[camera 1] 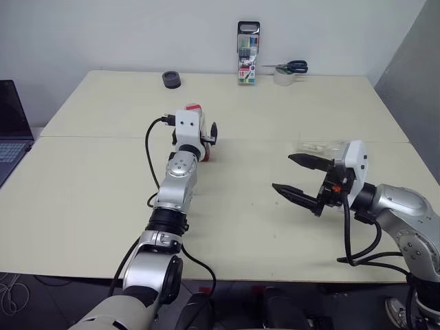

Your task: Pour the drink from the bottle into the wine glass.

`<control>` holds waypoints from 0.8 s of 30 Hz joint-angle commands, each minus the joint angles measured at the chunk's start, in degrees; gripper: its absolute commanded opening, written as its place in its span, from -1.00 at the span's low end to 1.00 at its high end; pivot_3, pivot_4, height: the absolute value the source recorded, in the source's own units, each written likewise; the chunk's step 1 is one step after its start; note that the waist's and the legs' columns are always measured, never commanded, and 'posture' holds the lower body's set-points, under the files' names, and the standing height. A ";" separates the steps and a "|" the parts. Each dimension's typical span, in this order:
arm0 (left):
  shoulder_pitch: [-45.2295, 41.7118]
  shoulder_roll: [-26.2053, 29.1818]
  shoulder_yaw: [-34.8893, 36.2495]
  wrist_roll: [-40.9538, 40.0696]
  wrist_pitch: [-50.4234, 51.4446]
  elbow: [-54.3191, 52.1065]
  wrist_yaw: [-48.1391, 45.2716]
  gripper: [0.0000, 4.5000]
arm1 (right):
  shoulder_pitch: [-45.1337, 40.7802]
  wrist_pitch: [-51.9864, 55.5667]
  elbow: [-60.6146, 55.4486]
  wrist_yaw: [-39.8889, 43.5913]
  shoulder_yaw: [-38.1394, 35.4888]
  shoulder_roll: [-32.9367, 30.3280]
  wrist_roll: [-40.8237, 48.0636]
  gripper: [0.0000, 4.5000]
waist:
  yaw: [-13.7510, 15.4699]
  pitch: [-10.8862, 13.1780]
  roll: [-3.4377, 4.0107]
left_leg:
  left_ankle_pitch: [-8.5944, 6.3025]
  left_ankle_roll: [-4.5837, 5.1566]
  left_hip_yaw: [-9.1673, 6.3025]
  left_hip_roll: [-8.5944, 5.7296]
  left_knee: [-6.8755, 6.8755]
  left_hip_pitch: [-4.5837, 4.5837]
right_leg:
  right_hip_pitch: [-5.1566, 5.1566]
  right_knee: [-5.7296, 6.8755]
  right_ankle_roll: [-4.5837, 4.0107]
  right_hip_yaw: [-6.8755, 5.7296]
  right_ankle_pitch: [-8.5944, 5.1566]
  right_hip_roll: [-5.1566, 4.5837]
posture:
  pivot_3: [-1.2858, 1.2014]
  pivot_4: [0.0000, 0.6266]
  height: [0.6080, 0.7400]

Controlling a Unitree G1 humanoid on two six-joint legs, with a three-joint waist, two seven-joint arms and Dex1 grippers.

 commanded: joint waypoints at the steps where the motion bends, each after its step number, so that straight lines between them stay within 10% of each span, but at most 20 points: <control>1: -1.80 0.52 -0.03 0.41 -1.46 -0.75 -0.79 0.99 | -1.10 -0.84 -0.36 -0.27 -0.82 0.17 0.22 1.00 | 0.00 0.00 0.00 | 0.00 0.00 0.00 0.00 0.00 0.00 | 0.00 0.00 0.00 0.00 0.00 0.00 | 0.03 -0.52 1.00; 6: -1.54 0.39 0.08 0.14 -1.24 -1.15 -1.57 0.73 | -1.26 -1.09 0.04 -0.43 -0.88 0.16 0.00 1.00 | 0.00 0.00 0.00 | 0.01 -0.01 0.00 0.00 0.00 0.00 | 0.00 0.00 0.00 0.00 0.00 0.00 | 0.03 -0.52 1.00; 13: -0.45 0.05 0.38 -0.31 -0.48 -2.22 -1.64 -0.18 | -1.87 -1.76 0.68 -0.50 -0.75 0.41 -0.32 1.00 | -0.02 0.00 0.00 | 0.01 -0.01 0.01 0.00 0.00 0.00 | 0.00 0.00 0.00 0.00 0.00 0.00 | 0.03 -0.52 1.00; 24: 2.62 1.84 -0.73 -1.60 -2.33 -7.76 -8.28 -0.22 | -1.73 -3.46 0.56 -2.34 -0.86 1.64 -1.82 1.00 | -0.03 0.00 0.00 | 0.01 -0.02 0.02 0.01 -0.01 -0.01 | -0.03 0.00 0.00 0.01 0.00 0.00 | 0.03 -0.52 1.00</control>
